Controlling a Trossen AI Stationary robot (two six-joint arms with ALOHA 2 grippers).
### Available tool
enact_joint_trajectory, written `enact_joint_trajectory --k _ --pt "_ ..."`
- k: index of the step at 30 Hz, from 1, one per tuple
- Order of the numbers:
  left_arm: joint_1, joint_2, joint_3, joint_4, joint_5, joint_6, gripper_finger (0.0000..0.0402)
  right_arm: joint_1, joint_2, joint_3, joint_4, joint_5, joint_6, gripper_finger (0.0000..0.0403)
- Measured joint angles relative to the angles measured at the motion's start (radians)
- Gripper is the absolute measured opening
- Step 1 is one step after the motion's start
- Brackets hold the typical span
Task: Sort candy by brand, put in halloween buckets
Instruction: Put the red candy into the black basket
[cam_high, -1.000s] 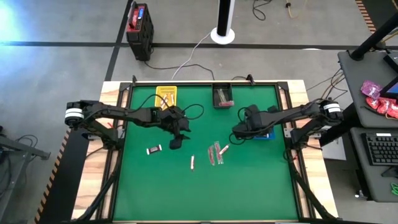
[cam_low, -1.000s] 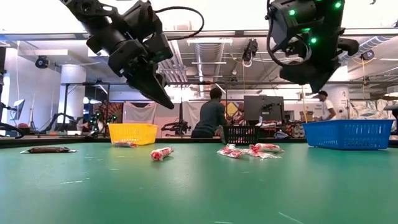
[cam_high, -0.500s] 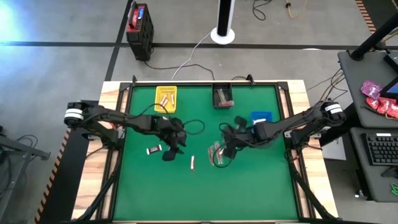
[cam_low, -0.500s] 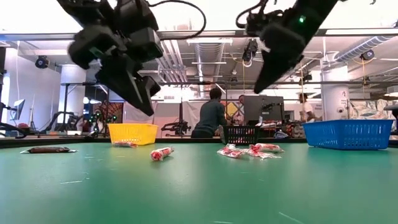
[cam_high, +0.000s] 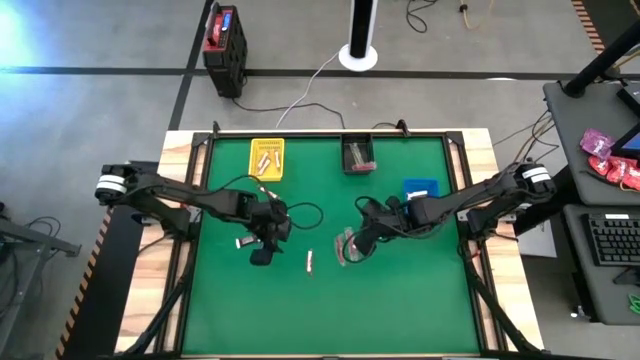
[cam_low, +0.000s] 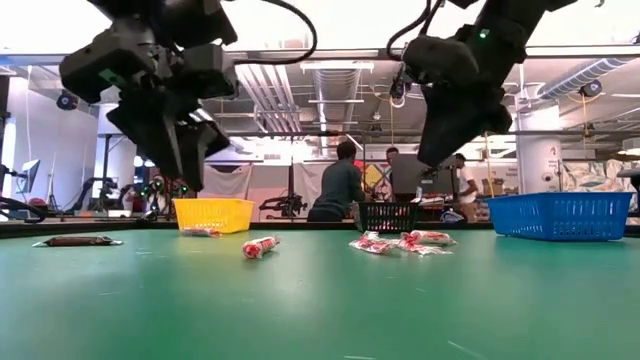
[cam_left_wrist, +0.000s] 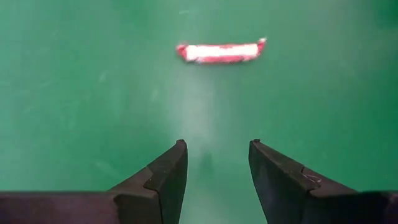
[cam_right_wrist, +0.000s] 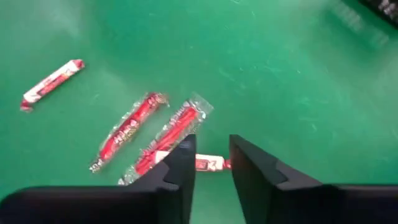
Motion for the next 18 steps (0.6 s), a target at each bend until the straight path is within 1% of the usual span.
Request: enact_joint_trajectory --k 5,8,13,18 --pt "0.000 -0.058 -0.005 -0.006 -0.068 0.025 0.0155 -0.005 0.031 0.002 0.030 -0.001 0.092 0.0146" --pt "0.000 -0.092 -0.005 -0.002 -0.121 0.047 0.0155 -0.005 0.072 0.002 0.080 -0.033 0.110 0.0163" --pt "0.000 -0.149 -0.011 0.008 -0.158 0.072 0.0155 -0.005 0.149 0.039 0.076 -0.055 0.143 0.0171" --pt "0.000 -0.200 -0.017 0.008 -0.161 0.066 0.0155 -0.009 0.246 0.129 0.046 -0.054 0.116 0.0172"
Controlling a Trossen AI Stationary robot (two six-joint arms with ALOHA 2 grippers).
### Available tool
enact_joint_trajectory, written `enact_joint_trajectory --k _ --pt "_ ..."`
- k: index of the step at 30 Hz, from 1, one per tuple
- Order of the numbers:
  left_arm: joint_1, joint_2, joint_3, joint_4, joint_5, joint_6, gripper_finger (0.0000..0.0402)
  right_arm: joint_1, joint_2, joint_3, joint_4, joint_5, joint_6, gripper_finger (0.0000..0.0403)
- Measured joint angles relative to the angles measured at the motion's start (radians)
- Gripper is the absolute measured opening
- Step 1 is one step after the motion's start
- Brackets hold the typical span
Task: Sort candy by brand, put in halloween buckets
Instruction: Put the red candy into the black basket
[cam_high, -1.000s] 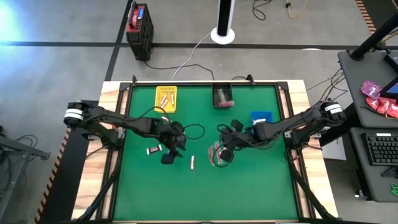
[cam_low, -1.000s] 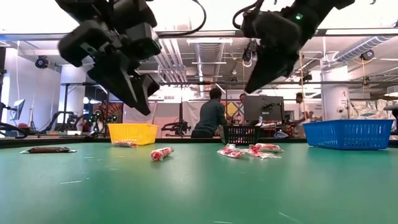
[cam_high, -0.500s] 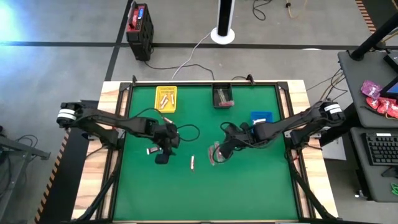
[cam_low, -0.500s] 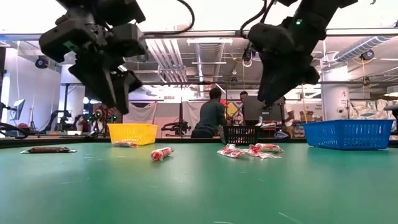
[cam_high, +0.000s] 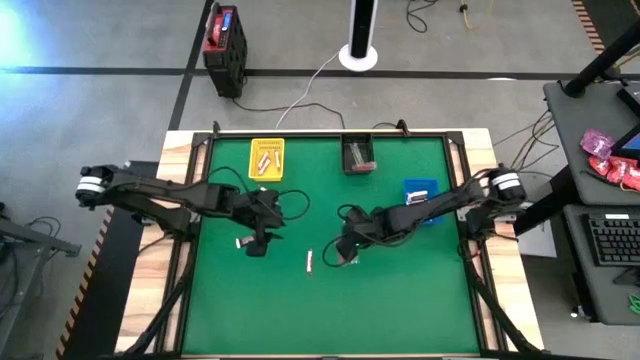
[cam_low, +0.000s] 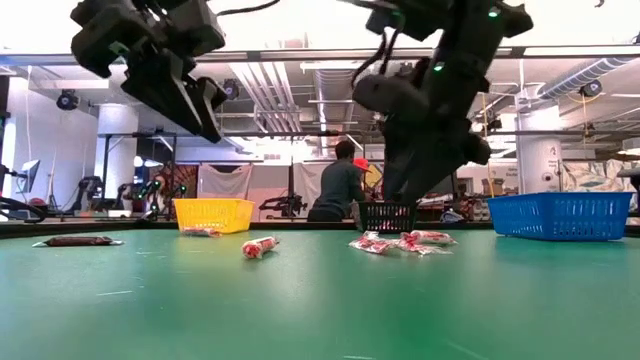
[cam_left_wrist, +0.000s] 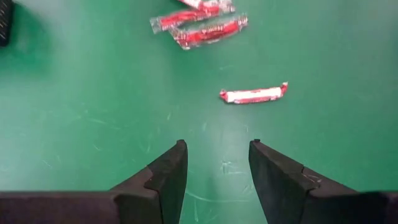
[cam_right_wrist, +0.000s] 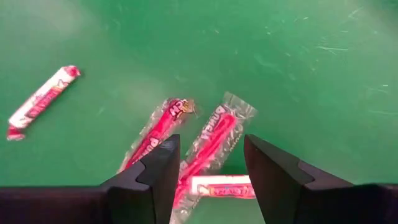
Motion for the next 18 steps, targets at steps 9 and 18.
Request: enact_joint_trajectory --k 9,18 --pt "0.000 -0.066 -0.001 -0.006 -0.001 -0.011 0.0155 -0.012 0.136 0.121 -0.163 -0.027 -0.030 0.0176" --pt "0.000 -0.048 -0.001 -0.006 -0.002 -0.009 0.0155 -0.017 0.189 0.140 -0.128 -0.042 -0.037 0.0171"
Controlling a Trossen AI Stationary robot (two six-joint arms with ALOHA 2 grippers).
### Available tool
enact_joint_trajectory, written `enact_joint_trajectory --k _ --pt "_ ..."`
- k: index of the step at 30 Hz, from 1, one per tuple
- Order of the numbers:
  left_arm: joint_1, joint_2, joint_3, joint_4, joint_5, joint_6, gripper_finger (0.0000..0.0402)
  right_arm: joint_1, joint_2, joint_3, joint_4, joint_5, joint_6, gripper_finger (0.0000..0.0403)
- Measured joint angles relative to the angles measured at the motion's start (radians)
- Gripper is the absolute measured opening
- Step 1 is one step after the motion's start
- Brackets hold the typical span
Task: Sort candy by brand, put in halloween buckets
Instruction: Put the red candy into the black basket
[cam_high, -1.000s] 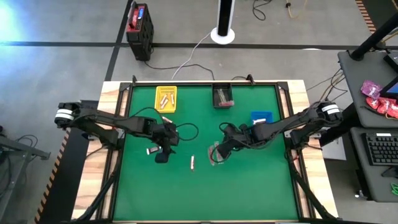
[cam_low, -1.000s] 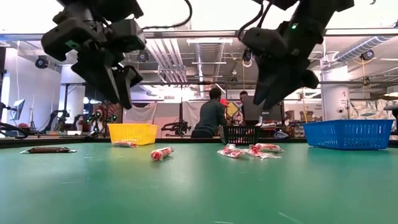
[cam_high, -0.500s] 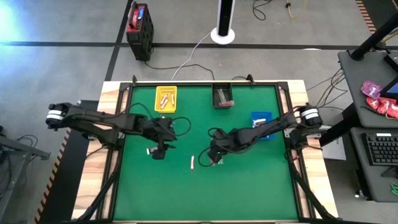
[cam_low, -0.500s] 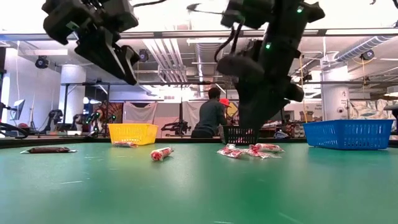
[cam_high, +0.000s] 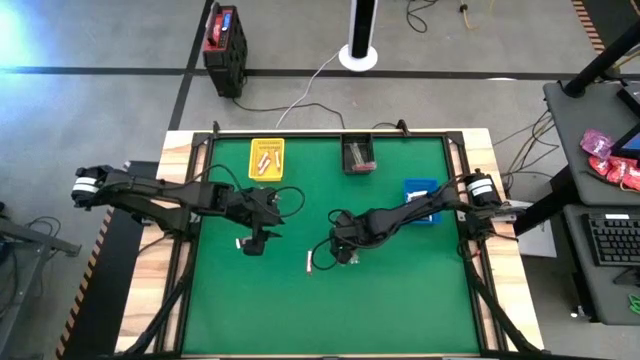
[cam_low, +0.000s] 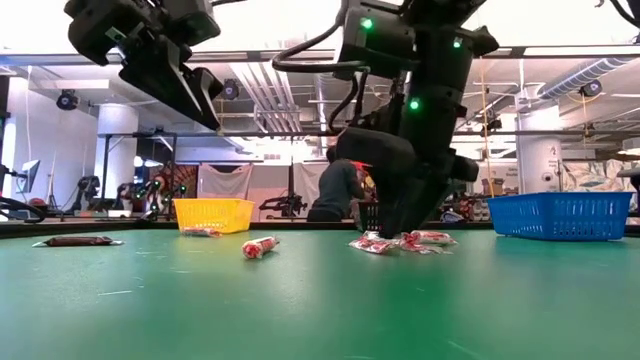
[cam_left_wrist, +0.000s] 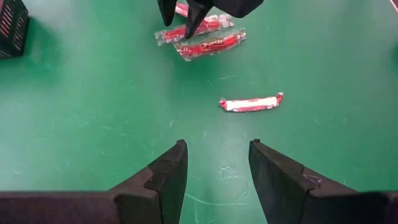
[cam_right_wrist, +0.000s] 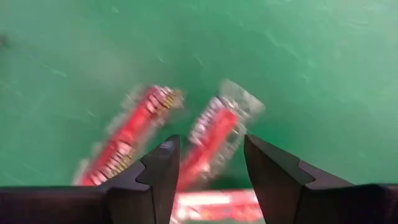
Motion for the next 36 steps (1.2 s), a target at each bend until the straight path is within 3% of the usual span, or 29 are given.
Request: enact_joint_trajectory --k 7,18,28,36 --pt "0.000 0.041 0.000 0.008 -0.036 0.001 0.0155 -0.012 0.028 -0.004 0.018 -0.008 -0.010 0.0143" --pt "0.000 0.078 0.000 0.031 -0.053 0.001 0.0155 -0.017 0.019 -0.007 0.031 -0.008 -0.061 0.0021" --pt "0.000 0.078 0.000 0.041 -0.053 0.001 0.0155 -0.035 -0.013 0.027 0.016 0.056 -0.128 0.0019" --pt "0.000 0.077 0.000 0.038 -0.053 -0.038 0.0155 -0.113 -0.137 0.057 0.018 0.229 -0.240 0.0018"
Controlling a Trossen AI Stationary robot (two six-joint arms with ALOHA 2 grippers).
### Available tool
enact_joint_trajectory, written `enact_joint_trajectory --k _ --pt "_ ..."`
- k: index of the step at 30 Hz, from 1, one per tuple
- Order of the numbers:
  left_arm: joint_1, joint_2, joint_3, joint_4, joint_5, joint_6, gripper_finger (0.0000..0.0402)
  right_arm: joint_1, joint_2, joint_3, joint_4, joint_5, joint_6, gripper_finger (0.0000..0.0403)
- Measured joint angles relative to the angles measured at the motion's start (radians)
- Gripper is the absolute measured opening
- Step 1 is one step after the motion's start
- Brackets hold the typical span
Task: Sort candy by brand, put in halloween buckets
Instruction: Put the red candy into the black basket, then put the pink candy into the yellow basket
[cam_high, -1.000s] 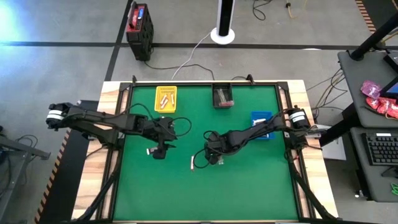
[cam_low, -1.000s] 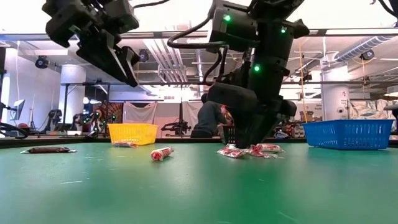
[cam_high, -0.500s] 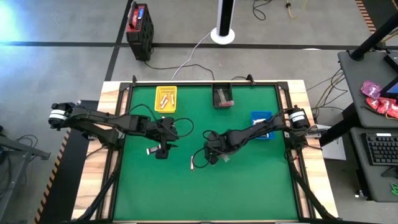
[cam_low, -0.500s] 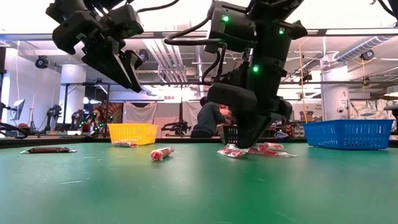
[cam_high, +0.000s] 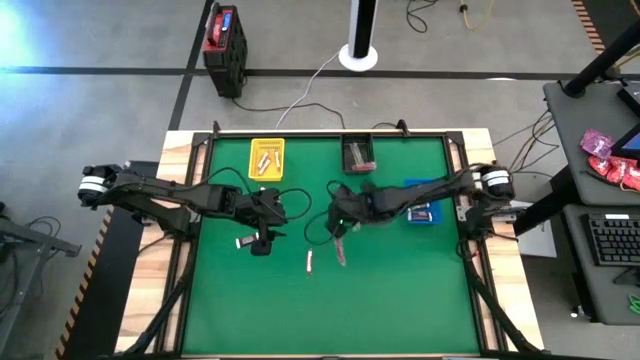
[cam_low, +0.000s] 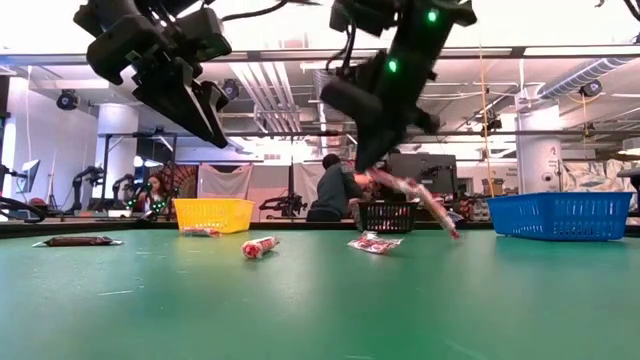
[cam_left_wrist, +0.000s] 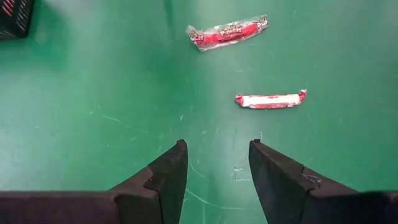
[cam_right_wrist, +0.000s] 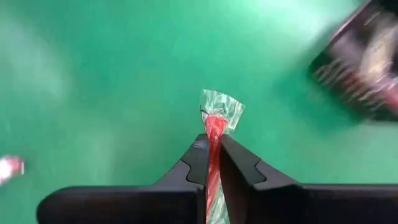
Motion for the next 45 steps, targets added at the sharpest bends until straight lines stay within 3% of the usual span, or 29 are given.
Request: enact_joint_trajectory --k 9,18,24,29,41,45 --pt "0.000 -0.001 0.000 -0.011 0.000 -0.041 0.0155 -0.128 -0.069 0.001 0.099 0.115 -0.175 0.0018" --pt "0.000 -0.001 0.000 -0.007 0.000 -0.076 0.0155 -0.335 -0.032 0.001 0.137 0.210 -0.310 0.0017" --pt "0.000 -0.001 0.001 -0.002 0.000 -0.093 0.0155 -0.468 0.021 -0.001 0.225 0.111 -0.345 0.0021" --pt "0.000 -0.001 0.001 0.006 0.000 -0.093 0.0155 -0.514 0.044 -0.001 0.245 0.014 -0.333 0.0051" --pt "0.000 -0.001 0.001 0.009 -0.034 -0.085 0.0155 -0.492 0.010 -0.001 0.187 -0.008 -0.364 0.0134" --pt "0.000 -0.001 0.001 0.008 -0.034 -0.083 0.0155 -0.439 -0.032 -0.001 0.090 -0.120 -0.457 0.0145"
